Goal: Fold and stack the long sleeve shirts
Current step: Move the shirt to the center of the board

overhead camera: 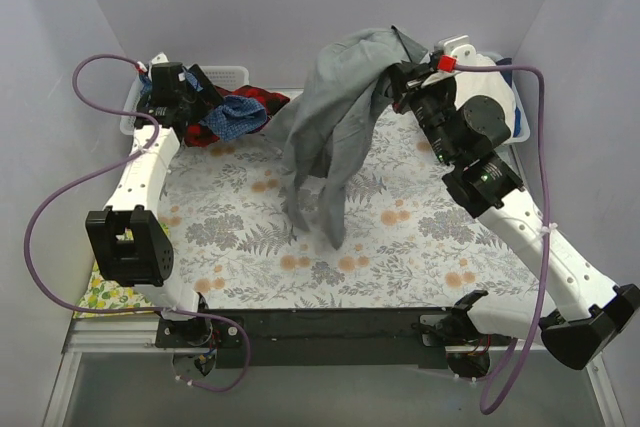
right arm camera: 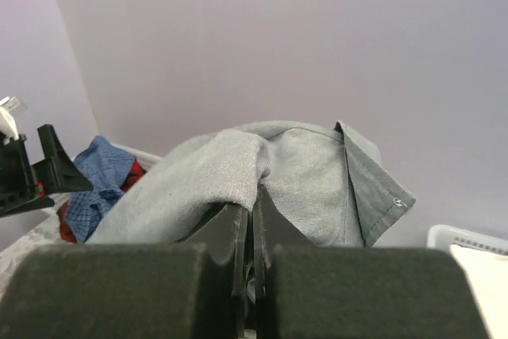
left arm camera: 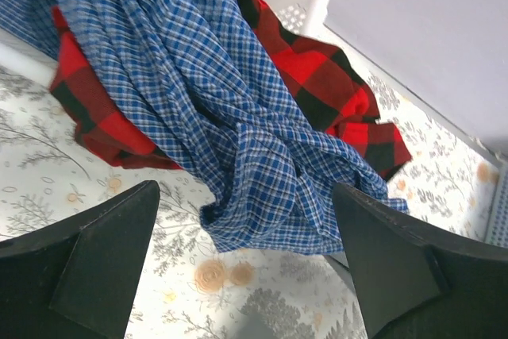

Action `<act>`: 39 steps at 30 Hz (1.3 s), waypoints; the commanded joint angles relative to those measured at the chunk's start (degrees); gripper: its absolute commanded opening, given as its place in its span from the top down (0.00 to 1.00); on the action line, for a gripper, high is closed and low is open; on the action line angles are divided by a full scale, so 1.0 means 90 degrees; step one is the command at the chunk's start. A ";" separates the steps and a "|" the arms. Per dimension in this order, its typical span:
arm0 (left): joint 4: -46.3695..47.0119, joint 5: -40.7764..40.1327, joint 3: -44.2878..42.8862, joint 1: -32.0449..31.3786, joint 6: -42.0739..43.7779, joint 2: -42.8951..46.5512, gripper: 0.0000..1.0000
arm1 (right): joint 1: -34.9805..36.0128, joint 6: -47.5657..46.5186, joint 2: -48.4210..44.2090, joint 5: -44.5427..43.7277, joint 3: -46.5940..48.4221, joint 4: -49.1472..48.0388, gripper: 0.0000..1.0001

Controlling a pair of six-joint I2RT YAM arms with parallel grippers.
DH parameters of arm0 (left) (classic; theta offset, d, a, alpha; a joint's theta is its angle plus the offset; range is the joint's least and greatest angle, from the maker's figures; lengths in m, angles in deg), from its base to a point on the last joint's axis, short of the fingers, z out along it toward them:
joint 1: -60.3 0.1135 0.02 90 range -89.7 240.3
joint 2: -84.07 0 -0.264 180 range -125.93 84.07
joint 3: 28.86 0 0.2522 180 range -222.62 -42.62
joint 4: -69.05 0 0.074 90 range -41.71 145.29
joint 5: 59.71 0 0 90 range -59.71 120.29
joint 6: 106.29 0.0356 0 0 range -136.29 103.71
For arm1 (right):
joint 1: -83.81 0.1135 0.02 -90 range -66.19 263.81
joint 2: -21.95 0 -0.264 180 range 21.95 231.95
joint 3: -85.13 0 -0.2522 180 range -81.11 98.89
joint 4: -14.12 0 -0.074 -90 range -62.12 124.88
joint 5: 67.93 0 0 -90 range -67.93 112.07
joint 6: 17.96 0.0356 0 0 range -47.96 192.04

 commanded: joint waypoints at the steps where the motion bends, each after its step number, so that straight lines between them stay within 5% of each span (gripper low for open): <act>1: -0.0072 0.0676 0.0001 0.0004 -0.0035 -0.0026 0.09 | -0.0031 -0.0373 -0.0359 -0.0942 -0.0435 -0.0697 0.99; 8: 0.0075 0.1701 0.0470 -0.0025 -0.0065 -0.0104 0.07 | -0.0031 -0.0227 -0.0643 -0.0934 -0.0633 -0.0493 0.99; 21: 0.0944 0.1262 0.0061 -0.0289 -0.0377 -0.1246 0.10 | -0.0031 0.0379 -0.0633 -0.0279 -0.1032 0.0376 0.99; 24: 0.0954 0.1136 -0.0310 -0.0289 -0.0260 -0.1666 0.31 | -0.0031 0.0418 -0.0828 -0.0416 -0.1189 0.0610 0.99; 26: 0.0876 0.0951 -0.0651 -0.0289 -0.0163 -0.1813 0.61 | -0.0040 0.0437 -0.0964 -0.0562 -0.1306 0.0709 0.99; 28: 0.0750 0.0833 -0.0915 -0.0289 -0.0094 -0.1940 0.80 | -0.0050 0.0447 -0.1081 -0.0757 -0.1413 0.0884 0.99; 29: 0.0710 0.0765 -0.1197 -0.0289 -0.0036 -0.1960 0.99 | -0.0040 0.0457 -0.1121 -0.0835 -0.1443 0.0933 0.99; 39: 0.0163 0.0042 -0.2624 -0.0095 0.0336 -0.1843 1.00 | -0.0099 0.0818 -0.1443 -0.2737 -0.2214 0.1841 0.99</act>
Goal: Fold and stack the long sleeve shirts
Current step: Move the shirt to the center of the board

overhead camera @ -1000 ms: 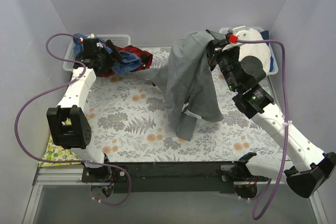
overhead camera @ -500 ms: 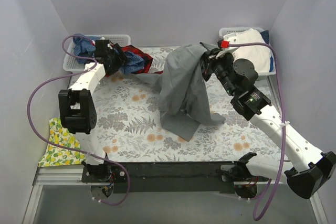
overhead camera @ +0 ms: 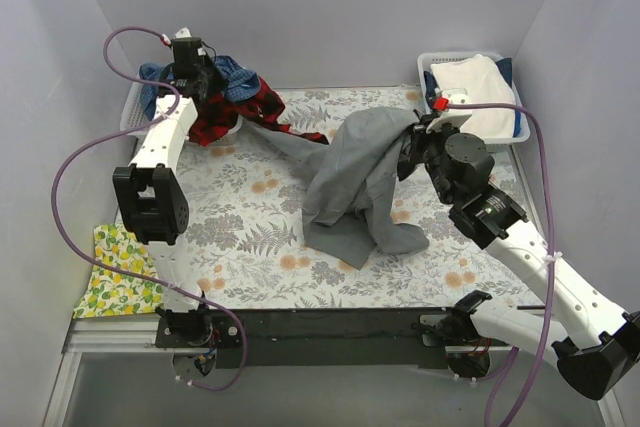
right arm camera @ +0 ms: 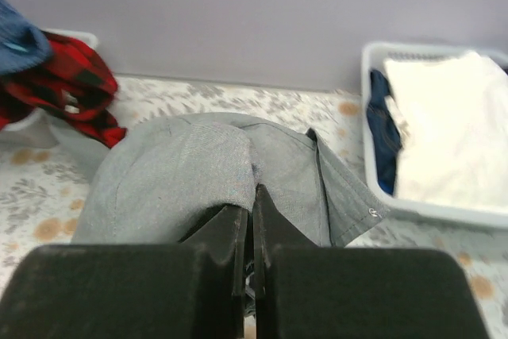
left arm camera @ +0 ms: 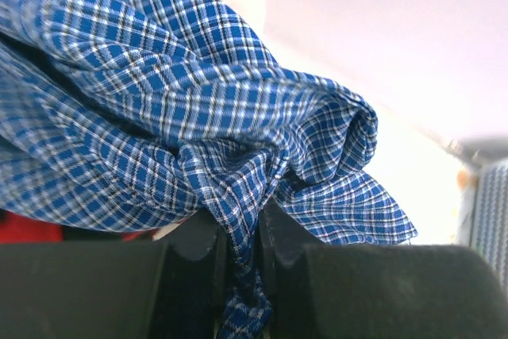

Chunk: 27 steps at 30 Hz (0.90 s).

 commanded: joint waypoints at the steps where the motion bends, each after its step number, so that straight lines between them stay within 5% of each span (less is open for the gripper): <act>1: -0.0099 -0.0601 -0.0561 0.0243 0.0207 0.0450 1.00 | -0.0116 0.0431 -0.0210 -0.1392 -0.0395 0.0411 0.99; 15: 0.0027 -0.2096 -0.0874 0.1240 0.0656 0.0275 1.00 | -0.0545 0.0424 -0.0464 -0.5834 -0.0074 0.0900 0.99; 26: -0.0011 -0.2039 -0.1459 0.1269 0.0764 -0.0526 1.00 | -0.0868 0.0189 -0.0708 -0.6043 0.0083 0.0891 0.99; 27: -0.0021 -0.1932 -0.1469 0.1269 0.0754 -0.0526 0.95 | -0.0878 0.0179 -0.0718 -0.5752 0.0005 0.0871 0.99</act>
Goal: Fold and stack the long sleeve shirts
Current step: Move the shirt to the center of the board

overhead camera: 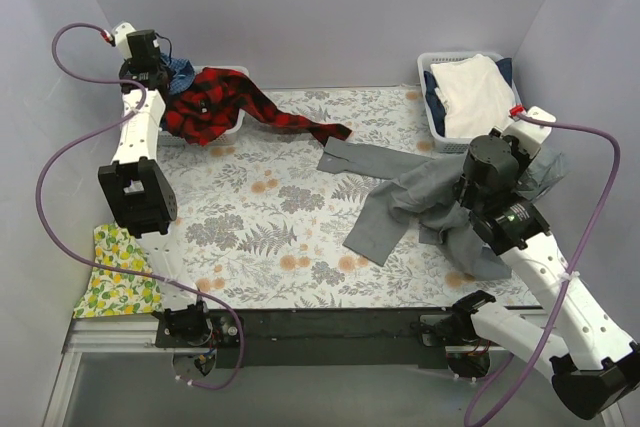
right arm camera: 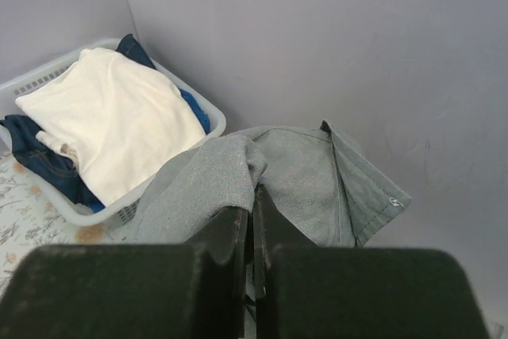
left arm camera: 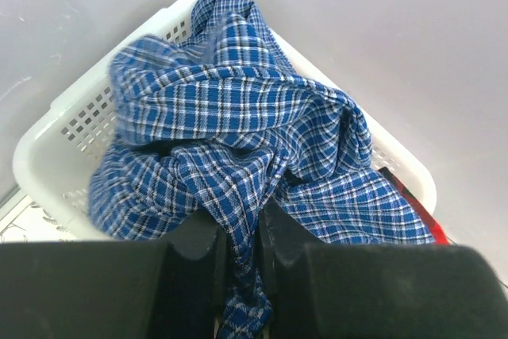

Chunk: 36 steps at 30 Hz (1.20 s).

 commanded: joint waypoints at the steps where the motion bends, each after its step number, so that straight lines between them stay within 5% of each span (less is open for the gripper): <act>1: 0.0032 0.0152 -0.0287 0.0031 0.0028 -0.0004 0.68 | -0.0006 -0.0073 -0.0067 0.0132 0.0133 -0.0219 0.99; 2: 0.0013 0.0163 -0.0267 0.0031 -0.0002 0.0044 0.47 | -0.0006 -0.0006 -0.0048 0.0288 0.0104 -0.0219 0.99; 4: -0.0075 0.0125 -0.0248 0.0021 -0.0050 0.0074 0.20 | -0.0006 0.0286 0.0050 0.0767 0.0142 0.0131 0.99; 6: -0.0221 0.0134 -0.0287 0.0030 -0.0070 0.0151 0.12 | -0.0006 0.0765 0.0254 0.1224 0.0230 0.0443 0.99; 16: -0.0368 0.1823 0.0045 -0.0174 0.0135 0.1458 0.06 | -0.0006 0.1616 0.1251 0.2575 0.0562 0.1138 0.99; 23: -0.0622 0.2057 0.0455 -0.1607 0.0087 0.1958 0.03 | -0.0006 0.1714 0.1525 0.3063 0.0563 0.1138 0.99; 30: -0.0525 0.2926 0.1392 -0.2527 -0.0743 0.1433 0.02 | -0.0006 0.1714 0.1691 0.3668 0.0592 0.1128 0.99; 36: -0.0456 0.2810 0.1374 -0.2840 -0.0997 0.0768 0.02 | -0.0016 0.1791 0.1633 0.3913 0.0485 0.1128 0.99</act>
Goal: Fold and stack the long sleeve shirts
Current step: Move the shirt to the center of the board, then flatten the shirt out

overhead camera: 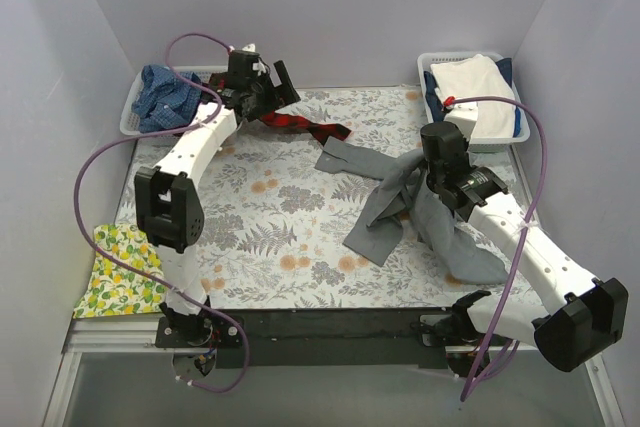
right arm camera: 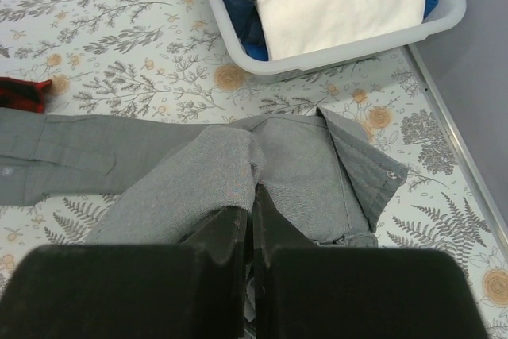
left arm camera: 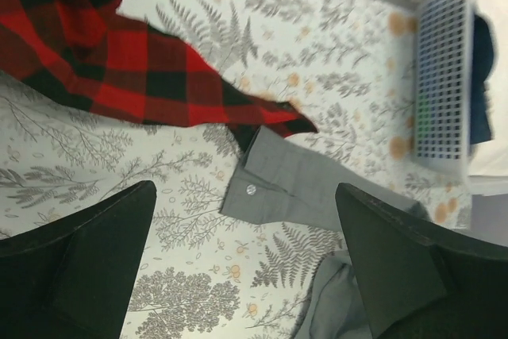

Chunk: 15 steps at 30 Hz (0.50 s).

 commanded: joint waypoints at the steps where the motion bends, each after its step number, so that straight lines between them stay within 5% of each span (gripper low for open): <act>1: -0.0068 0.0116 -0.0071 -0.0079 -0.0342 -0.0397 0.02 | -0.0008 0.0169 -0.0121 0.0241 0.0193 -0.0156 0.99; 15: -0.0254 -0.0684 -0.0755 -0.0128 -0.0645 -0.1775 0.02 | -0.0018 0.0297 -0.0141 0.0095 0.0056 -0.0156 0.99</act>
